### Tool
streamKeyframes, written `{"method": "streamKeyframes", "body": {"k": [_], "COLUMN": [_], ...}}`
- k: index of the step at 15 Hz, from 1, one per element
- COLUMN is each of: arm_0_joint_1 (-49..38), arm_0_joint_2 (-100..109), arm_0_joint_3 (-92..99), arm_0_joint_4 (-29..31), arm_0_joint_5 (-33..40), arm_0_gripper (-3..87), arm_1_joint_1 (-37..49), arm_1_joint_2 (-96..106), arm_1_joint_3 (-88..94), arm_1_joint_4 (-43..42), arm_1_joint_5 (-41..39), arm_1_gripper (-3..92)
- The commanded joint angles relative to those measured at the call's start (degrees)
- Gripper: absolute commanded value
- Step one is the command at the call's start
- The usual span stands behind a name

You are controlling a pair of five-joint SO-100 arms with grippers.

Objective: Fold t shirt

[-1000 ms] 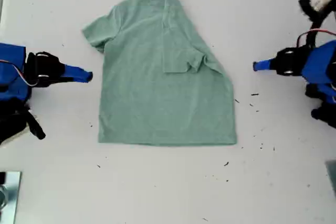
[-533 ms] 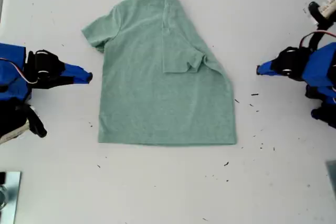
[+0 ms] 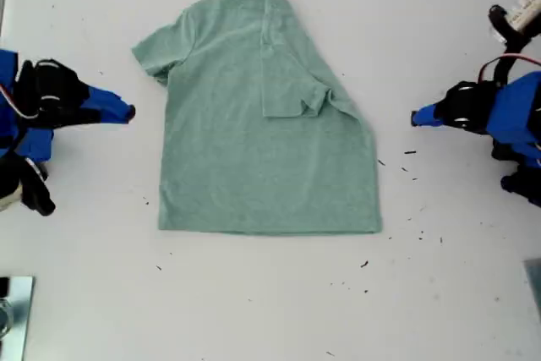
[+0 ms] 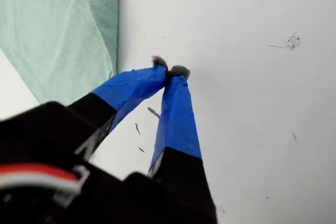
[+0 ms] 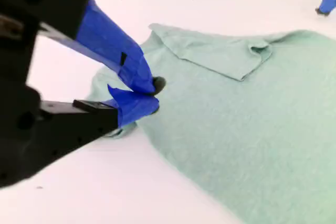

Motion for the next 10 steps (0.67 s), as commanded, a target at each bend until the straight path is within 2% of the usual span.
{"method": "streamKeyframes", "body": {"k": [1,3,4,5,6,8,10], "arm_0_joint_1": [-6.5,-17.8,-22.9,-25.3,-25.8,-26.5,-28.2], "arm_0_joint_2": [-26.8,-39.6,-42.5,-43.9,-44.5,-45.9,-45.4], "arm_0_joint_3": [-34.7,-47.5,-48.0,-48.6,-49.5,-48.4,-42.6], "arm_0_joint_4": [11.0,20.4,20.4,20.5,20.5,20.7,18.2], "arm_0_joint_5": [8.7,19.3,24.8,26.5,27.1,27.4,26.5], "arm_0_gripper": [-0.1,-0.1,-0.1,19.8,30.2,34.0,34.7], "arm_1_joint_1": [-0.8,-1.8,-2.5,-3.0,-3.5,-3.9,-3.6], "arm_1_joint_2": [0.1,0.1,0.1,0.1,0.1,0.1,0.1], "arm_1_joint_3": [2.7,2.8,2.9,2.9,2.9,2.9,2.9], "arm_1_joint_4": [-0.3,-0.4,-0.6,-0.6,-0.6,-0.6,-0.6], "arm_1_joint_5": [0.7,0.7,0.9,1.1,1.2,1.2,0.5], "arm_1_gripper": [2.2,2.2,2.2,2.2,2.2,2.1,2.1]}}
